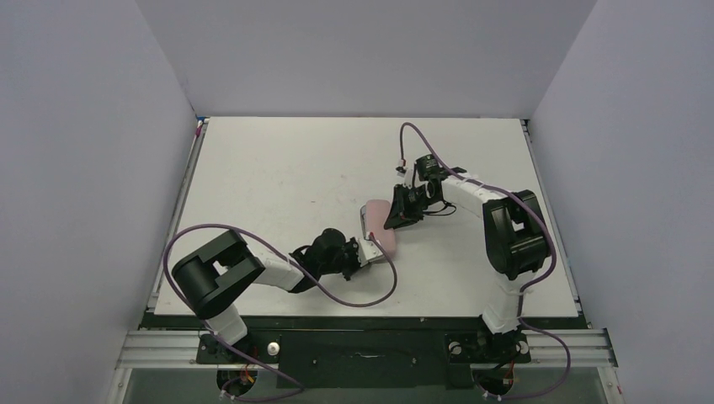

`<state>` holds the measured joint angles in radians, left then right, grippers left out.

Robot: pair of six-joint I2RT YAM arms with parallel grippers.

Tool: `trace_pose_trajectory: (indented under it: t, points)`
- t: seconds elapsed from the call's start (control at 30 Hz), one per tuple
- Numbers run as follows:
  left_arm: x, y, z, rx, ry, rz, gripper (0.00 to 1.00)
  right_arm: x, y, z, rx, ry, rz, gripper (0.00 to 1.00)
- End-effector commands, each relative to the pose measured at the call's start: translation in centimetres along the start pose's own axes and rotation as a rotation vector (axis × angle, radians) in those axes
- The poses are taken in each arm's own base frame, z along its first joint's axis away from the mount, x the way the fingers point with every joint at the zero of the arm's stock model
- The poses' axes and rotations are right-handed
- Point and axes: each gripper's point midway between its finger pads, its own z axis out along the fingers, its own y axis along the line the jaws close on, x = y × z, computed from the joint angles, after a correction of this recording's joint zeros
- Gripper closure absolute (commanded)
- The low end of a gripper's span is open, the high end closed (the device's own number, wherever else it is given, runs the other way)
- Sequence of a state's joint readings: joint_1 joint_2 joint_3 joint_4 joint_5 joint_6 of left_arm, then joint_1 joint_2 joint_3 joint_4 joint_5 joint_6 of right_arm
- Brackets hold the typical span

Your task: Open the umbrella

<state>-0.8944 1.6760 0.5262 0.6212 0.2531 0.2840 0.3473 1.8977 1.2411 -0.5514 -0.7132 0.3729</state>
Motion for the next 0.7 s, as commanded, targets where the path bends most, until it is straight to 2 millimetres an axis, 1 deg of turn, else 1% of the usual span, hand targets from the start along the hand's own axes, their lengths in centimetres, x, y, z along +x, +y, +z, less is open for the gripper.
trace_pose_trajectory:
  t: [0.0,0.03,0.07,0.1,0.13,0.17,0.2,0.23,0.27,0.3,0.33,0.37,0.4,0.43,0.47,0.5,0.53,0.57,0.6,0.63,0.67]
  points:
    - [-1.6,-1.9,0.7,0.045,-0.037,-0.072,1.0,-1.3,-3.2,0.7,0.159,-0.104,0.002,1.0]
    - [-1.9,-1.1,0.8,0.019,-0.041,-0.094,1.0,-1.1,-3.3,0.7,0.157,-0.098,0.005,1.0]
    - [-1.7,-0.8,0.9,0.011,-0.032,-0.141,1.0,-0.7,-3.5,0.7,0.155,-0.089,0.008,1.0]
    - [-1.6,0.4,0.8,-0.015,-0.033,-0.167,1.0,-0.4,-3.5,0.6,0.147,-0.079,0.007,1.0]
    - [-1.4,0.9,0.7,-0.027,-0.026,-0.195,1.0,0.4,-3.8,0.3,0.151,-0.059,-0.009,1.0]
    - [-1.1,1.9,0.6,-0.051,-0.021,-0.211,1.0,0.8,-3.9,0.1,0.153,-0.046,-0.026,1.0]
    - [-0.9,2.9,0.3,-0.072,-0.02,-0.219,1.0,2.0,-4.2,-0.4,0.163,-0.012,-0.071,0.87]
    - [-0.7,3.3,0.2,-0.082,-0.013,-0.222,1.0,2.6,-4.5,-0.7,0.176,0.001,-0.09,0.8]
    - [-0.4,4.1,-0.1,-0.099,-0.01,-0.22,1.0,3.6,-4.6,-1.2,0.182,0.02,-0.124,0.66]
    - [-0.3,4.4,-0.2,-0.1,-0.009,-0.219,1.0,4.1,-4.5,-1.5,0.179,0.027,-0.139,0.6]
    - [-0.1,5.1,-0.4,-0.112,-0.007,-0.214,1.0,4.9,-4.2,-2.2,0.174,0.042,-0.165,0.49]
    - [-0.2,5.3,-0.5,-0.111,-0.009,-0.21,1.0,5.3,-3.8,-2.5,0.155,0.055,-0.181,0.45]
    - [0.0,5.9,-0.6,-0.118,-0.007,-0.198,1.0,5.8,-3.3,-3.4,0.145,0.066,-0.216,0.37]
    - [0.0,6.0,-0.6,-0.114,-0.009,-0.19,1.0,5.9,-2.7,-3.9,0.121,0.072,-0.247,0.36]
    - [0.0,6.4,-0.7,-0.12,-0.01,-0.174,1.0,5.9,-1.9,-5.1,0.107,0.069,-0.298,0.3]
    - [-0.1,6.5,-0.6,-0.114,-0.014,-0.168,1.0,5.9,-1.2,-5.7,0.087,0.069,-0.328,0.29]
    - [-0.1,6.8,-0.7,-0.114,-0.015,-0.153,1.0,5.8,-0.5,-7.1,0.074,0.073,-0.412,0.27]
    - [-0.2,6.8,-0.6,-0.104,-0.016,-0.145,1.0,5.8,0.1,-7.8,0.054,0.078,-0.459,0.27]
    - [-0.3,7.0,-0.5,-0.103,-0.018,-0.125,1.0,5.5,0.7,-9.2,0.044,0.082,-0.581,0.27]
    - [-0.2,7.0,-0.5,-0.097,-0.015,-0.114,1.0,5.4,0.7,-10.2,0.04,0.088,-0.719,0.27]
    - [-0.3,7.2,-0.4,-0.096,-0.018,-0.108,1.0,4.6,0.9,-11.0,0.042,0.057,-0.793,0.27]
